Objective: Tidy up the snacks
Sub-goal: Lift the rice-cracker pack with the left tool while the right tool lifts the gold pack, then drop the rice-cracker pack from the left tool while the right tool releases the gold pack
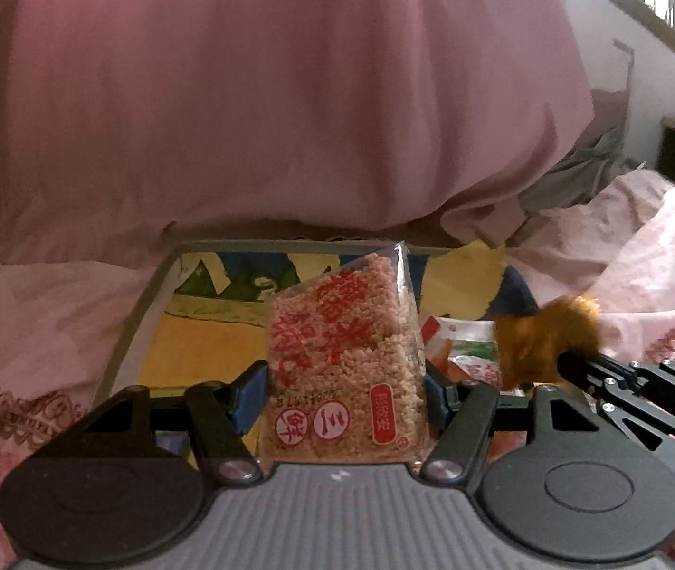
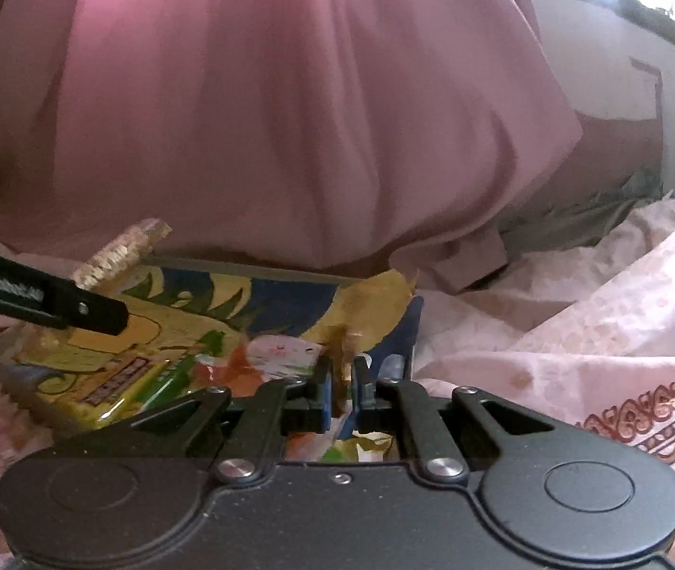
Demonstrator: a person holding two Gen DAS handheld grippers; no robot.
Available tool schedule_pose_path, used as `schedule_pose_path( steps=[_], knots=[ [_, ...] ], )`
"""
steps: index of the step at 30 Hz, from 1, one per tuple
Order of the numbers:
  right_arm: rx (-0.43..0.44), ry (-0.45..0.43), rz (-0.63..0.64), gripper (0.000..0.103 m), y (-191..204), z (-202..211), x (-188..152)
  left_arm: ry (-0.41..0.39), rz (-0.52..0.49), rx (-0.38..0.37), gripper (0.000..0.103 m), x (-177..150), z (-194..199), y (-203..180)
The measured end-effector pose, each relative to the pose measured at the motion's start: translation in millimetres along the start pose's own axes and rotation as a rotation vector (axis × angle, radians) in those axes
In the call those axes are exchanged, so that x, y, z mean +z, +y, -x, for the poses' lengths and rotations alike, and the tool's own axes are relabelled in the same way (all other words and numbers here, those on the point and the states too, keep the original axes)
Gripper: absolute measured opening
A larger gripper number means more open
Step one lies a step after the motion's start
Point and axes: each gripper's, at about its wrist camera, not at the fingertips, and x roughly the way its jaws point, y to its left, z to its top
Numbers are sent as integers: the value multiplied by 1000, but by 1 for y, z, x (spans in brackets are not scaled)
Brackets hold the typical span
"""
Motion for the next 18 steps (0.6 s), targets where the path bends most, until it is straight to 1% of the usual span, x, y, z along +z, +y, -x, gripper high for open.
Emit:
schedule_pose_path(
  steps=[4,9,11,13,18],
  knots=[
    [17,19,-7,8,-2,-10,-2,40,-7,20,69,-1,-28,-9],
    [17,66,-25,10,-5,-15,-6,76,-8,20,69,-6,-52,-17],
    [18,76,-35,11,-6,-16,-7,84,-14,24,70,-9,-58,-20],
    [19,81,-36,14,-7,-16,-7,85,-24,24,70,-10,-63,-23],
    [26,94,-34,18,-4,-11,-7,88,-53,35,70,-11,-62,-28]
  ],
)
